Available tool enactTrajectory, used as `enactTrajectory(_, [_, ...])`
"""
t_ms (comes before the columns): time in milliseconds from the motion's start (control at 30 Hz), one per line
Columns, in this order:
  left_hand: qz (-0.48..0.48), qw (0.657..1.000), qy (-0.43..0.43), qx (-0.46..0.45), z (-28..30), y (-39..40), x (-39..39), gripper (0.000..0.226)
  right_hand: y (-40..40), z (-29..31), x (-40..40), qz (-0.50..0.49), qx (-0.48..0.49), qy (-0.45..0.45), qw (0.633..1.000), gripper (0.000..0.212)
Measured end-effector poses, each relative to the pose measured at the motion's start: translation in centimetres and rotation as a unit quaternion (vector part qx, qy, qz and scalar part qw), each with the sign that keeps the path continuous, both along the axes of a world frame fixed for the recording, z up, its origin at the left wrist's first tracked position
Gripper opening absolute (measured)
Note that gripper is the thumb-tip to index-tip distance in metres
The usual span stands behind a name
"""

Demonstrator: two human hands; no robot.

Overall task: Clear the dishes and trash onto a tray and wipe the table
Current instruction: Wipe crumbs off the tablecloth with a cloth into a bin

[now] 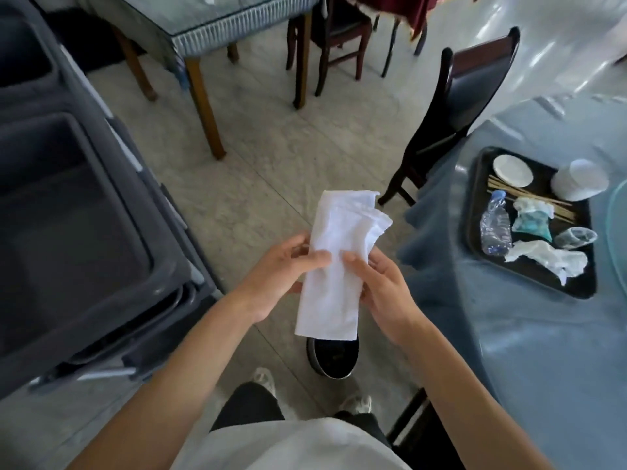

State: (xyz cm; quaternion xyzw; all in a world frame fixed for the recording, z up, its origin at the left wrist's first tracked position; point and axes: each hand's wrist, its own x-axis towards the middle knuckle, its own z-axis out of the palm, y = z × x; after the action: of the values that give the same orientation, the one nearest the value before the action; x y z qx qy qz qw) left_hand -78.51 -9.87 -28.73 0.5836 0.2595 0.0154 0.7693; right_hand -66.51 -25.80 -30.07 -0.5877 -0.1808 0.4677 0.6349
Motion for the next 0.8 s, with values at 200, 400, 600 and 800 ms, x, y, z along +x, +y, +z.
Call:
enactTrajectory(200, [0.048,0.997,-0.013,0.065,2.4,6.1,-4.8,0.022,5.5,1.8,-3.3,-0.007,0.053,0.014,0.998,0.043])
enactTrajectory(400, [0.1,0.993,-0.044,0.042,2.9,9.1,-6.4,0.023,10.4,2.3,-3.5,0.053,0.04,0.073,0.995,0.058])
enactTrajectory(600, [0.205,0.978,-0.033,0.025,1.9,11.3,-5.4,0.02,15.4,0.8,-0.7,0.131,-0.007,0.13,0.983,0.05])
enactTrajectory(800, [0.319,0.946,0.036,0.05,-0.2,16.8,-3.1,0.014,23.8,-1.2,3.2,0.191,-0.043,0.097,0.976,0.045])
